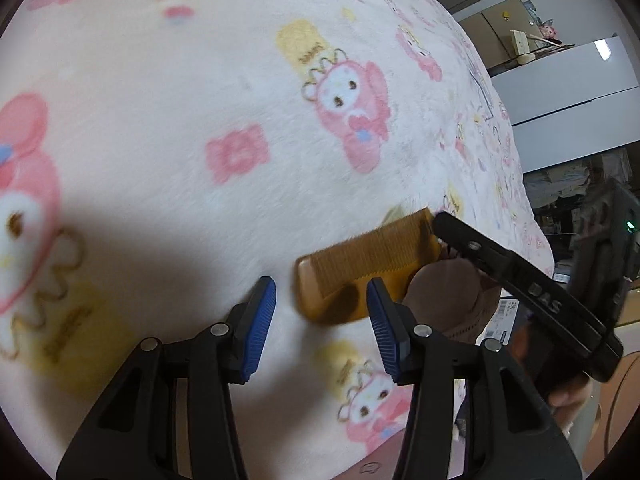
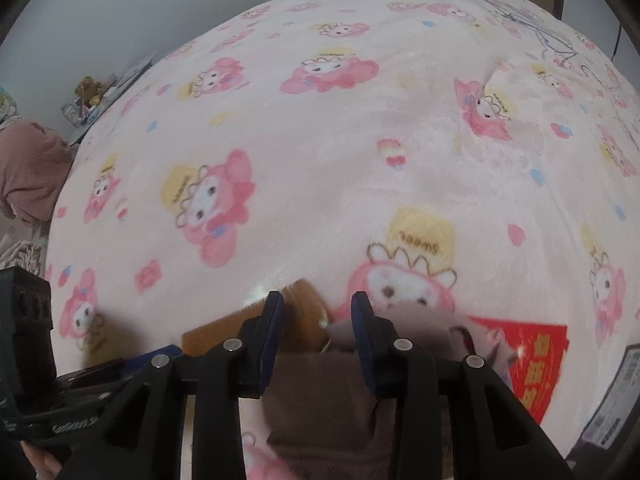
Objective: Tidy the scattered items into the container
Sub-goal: 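Lift the comb with the left tool and carry it over the box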
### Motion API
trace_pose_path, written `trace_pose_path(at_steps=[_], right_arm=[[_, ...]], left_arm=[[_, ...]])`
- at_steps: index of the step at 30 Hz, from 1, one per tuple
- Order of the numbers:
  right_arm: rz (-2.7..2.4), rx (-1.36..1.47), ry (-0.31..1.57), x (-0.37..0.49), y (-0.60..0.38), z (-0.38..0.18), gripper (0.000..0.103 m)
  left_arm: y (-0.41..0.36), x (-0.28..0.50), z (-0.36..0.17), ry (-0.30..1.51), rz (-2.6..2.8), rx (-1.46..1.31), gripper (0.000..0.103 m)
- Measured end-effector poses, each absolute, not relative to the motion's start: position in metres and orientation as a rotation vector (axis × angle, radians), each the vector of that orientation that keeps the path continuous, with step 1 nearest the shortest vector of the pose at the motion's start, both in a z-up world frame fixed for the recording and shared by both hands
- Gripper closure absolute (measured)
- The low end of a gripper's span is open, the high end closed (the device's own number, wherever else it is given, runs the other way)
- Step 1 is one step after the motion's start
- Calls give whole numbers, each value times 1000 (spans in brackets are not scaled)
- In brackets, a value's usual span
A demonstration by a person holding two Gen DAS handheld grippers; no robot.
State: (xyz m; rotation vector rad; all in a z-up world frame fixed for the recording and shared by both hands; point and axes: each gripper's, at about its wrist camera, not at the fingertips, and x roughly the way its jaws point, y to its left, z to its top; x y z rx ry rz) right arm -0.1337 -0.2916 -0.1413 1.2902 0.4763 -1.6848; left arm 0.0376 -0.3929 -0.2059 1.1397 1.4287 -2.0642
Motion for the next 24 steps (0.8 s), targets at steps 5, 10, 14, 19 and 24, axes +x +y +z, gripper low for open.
trace_pose_path(at_steps=[5,10,14,19,24], right_arm=[[-1560,1324,498,-128,-305,-161,69],[-1542,1330,381,-128,-284,-136,69],[-1600,1245,336,-116,-257,-86,69],[-1694,1192,271,-96,-206,-38,69],[-1799,1171,211,-84,-144,-13,69]], left_arm=[[-390,28,-206,1401,-2067,1164,52],[-391,39,-176,1411,-2125,1096,52],[-377,38,-135,1373,-2217,1075,52],[-345,37,-92,1332,-2339,1087,52],[-300,28,-68,1322,-2438,1148,52]])
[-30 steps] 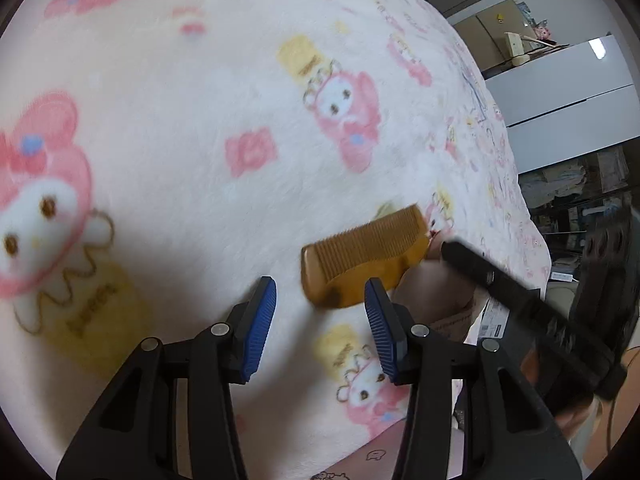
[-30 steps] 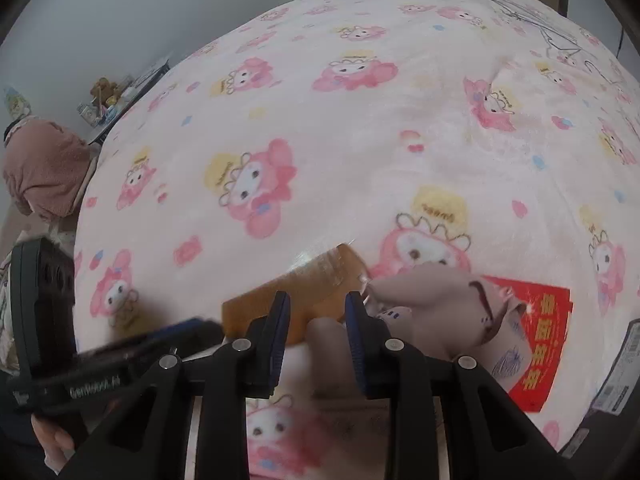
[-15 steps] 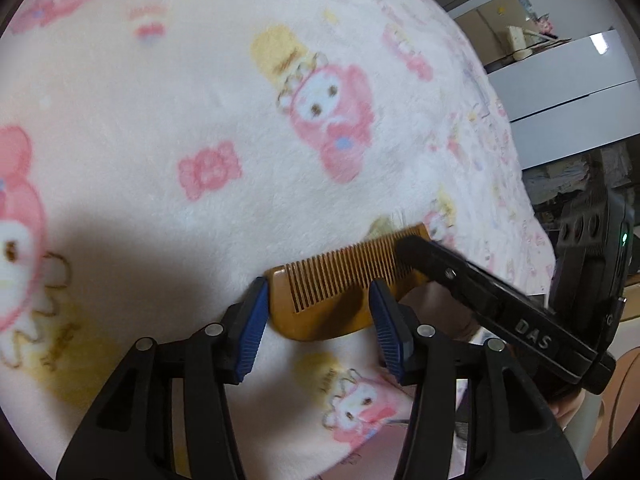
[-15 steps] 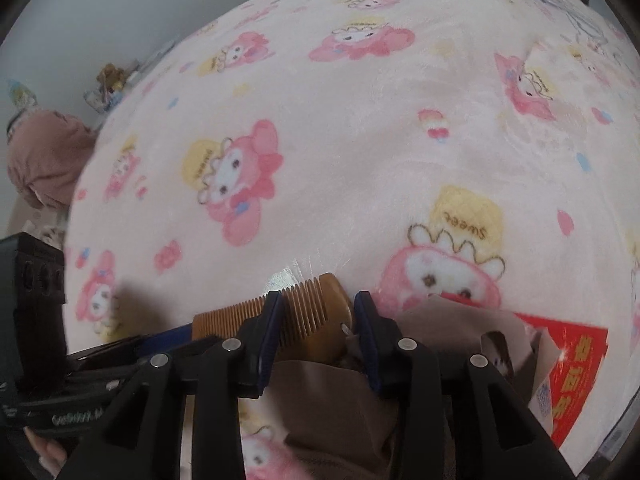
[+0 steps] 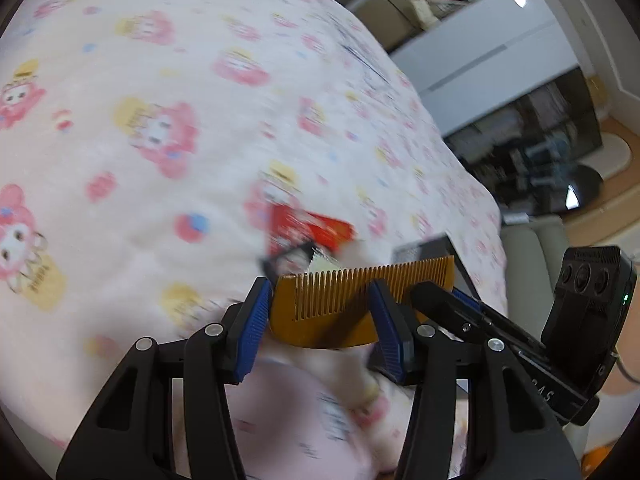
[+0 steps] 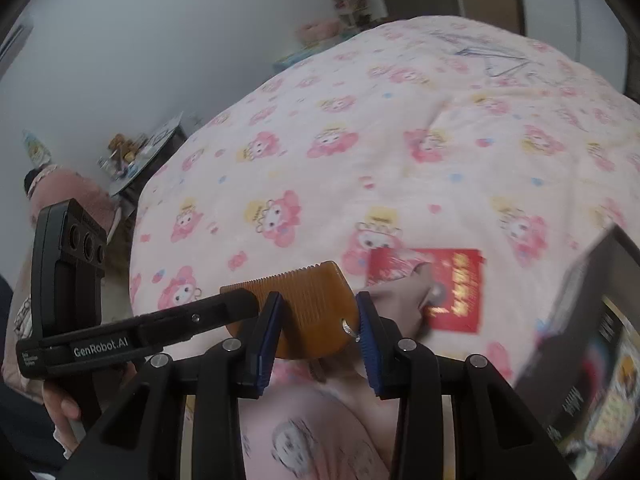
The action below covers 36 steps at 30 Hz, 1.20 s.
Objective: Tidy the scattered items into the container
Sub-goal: 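Lift the comb with the left tool and carry it over the box, then lower the comb into the box and open the left tool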
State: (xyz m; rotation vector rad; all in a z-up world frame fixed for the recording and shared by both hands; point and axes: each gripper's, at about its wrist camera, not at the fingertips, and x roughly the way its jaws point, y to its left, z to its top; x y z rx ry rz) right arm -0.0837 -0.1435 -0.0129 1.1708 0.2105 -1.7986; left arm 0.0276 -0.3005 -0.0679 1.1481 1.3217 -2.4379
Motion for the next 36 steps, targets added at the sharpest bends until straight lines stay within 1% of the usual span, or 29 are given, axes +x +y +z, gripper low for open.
trace_pose_path(at_steps=[9,13,19,27,32,36], right_arm=[[-1943,1211,96,-96,-33,1,69],[-2011,1215,28,-113,19,4,69],[-2103,1223,-48,-146,88,4,69],[-2157,1306,-97,-183,144,-27,69],[-2138,1367,-137,-201,159,-56,69],[-2091,1451,-164,-209,162,-80,69]], left_arm=[[-202,-19,-51,1254,-2548,1307,52],[-156,-54,-43,1184,-2613,1378,52],[-93,-110,-42,1128,-2687,1491,52],[-39,-160,-66,1054,-2688,1629,52],[-24,-177,-88,963,-2636,1709,52],[-19,-181,-108,931,-2575,1781,52]])
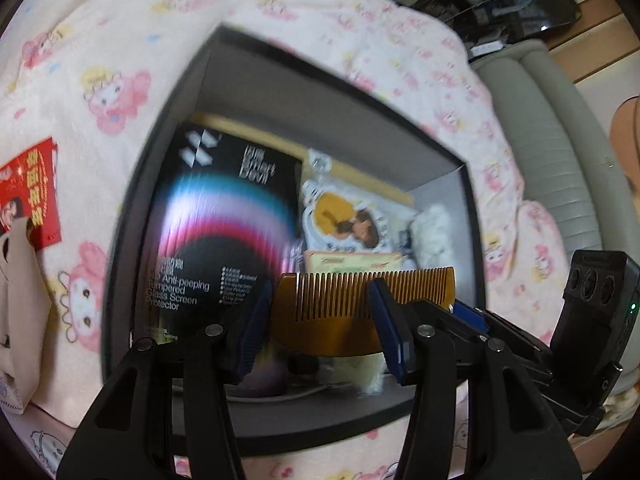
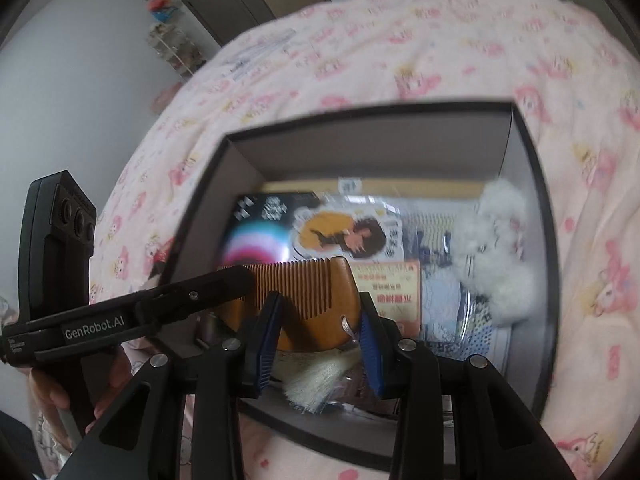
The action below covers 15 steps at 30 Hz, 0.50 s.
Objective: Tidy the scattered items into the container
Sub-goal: 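Lower the comb into the box and open the left tool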
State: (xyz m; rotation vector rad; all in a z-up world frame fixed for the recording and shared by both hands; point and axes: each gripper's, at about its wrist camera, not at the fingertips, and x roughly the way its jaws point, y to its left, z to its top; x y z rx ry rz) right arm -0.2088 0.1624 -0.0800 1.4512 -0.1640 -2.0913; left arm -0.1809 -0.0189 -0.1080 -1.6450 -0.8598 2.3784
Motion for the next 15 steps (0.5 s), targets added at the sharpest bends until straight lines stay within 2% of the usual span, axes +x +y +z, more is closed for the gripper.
trace_pose_path(at_steps=[3,9,15], right_arm=[[-2107,1506,-154,-209,166,-89,69],[-2259,1441,-142,-200,188,-74,69],[-2181,1479,-75,-196,171,-89,69]], left_arm=[[-16,-177,-111,-841,2381,-1647,52],[-21,-162,-105,-835,2461,-1651,53],[-3,-165,-115,-800,2397,-1657,56]])
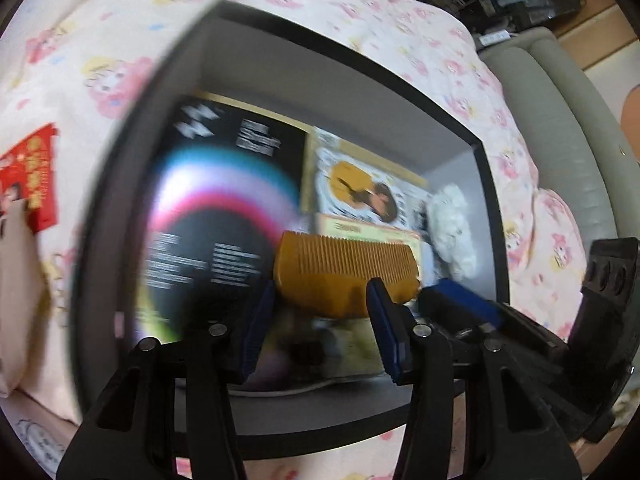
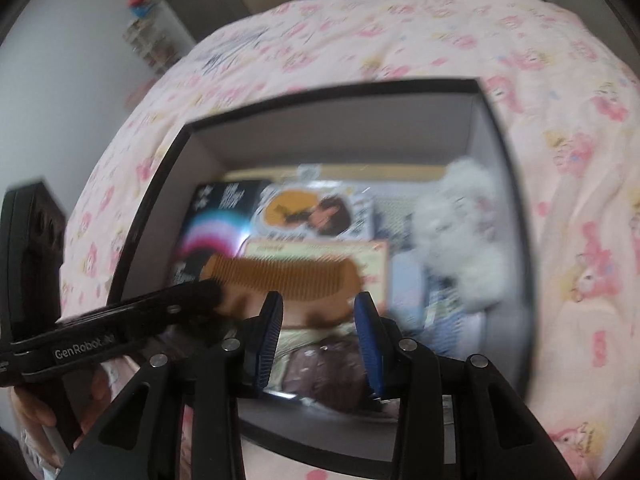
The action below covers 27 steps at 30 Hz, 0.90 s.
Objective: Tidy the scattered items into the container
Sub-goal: 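Lower the comb into the box and open the left tool, then move the left tool to the beige cloth and grasp it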
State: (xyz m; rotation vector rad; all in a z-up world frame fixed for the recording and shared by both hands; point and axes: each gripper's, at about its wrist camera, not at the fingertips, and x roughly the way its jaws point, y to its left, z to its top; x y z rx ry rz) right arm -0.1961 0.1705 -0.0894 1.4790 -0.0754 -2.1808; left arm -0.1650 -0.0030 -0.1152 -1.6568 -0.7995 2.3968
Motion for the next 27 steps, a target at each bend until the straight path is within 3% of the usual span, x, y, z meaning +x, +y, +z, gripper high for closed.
trace_pose_path(at_steps=[4,14,22,27], right_arm=[[-2231,1524,-4,-193,170,-97,70],[-2219,1592,-23,-195,182,-103,70],[-2322,1416,-15,-156,186,-52,69],[-2332,1286,79,-123,164,-25,65]], left_arm=[[-7,-161,-110,-829,2420,-1614,58],[-6,-159,-111,-769,2397,-1680,58],[-7,-110,-57,-671,2463,-1500,50],[-32,-77,-36,-686,2484,-1438,50]])
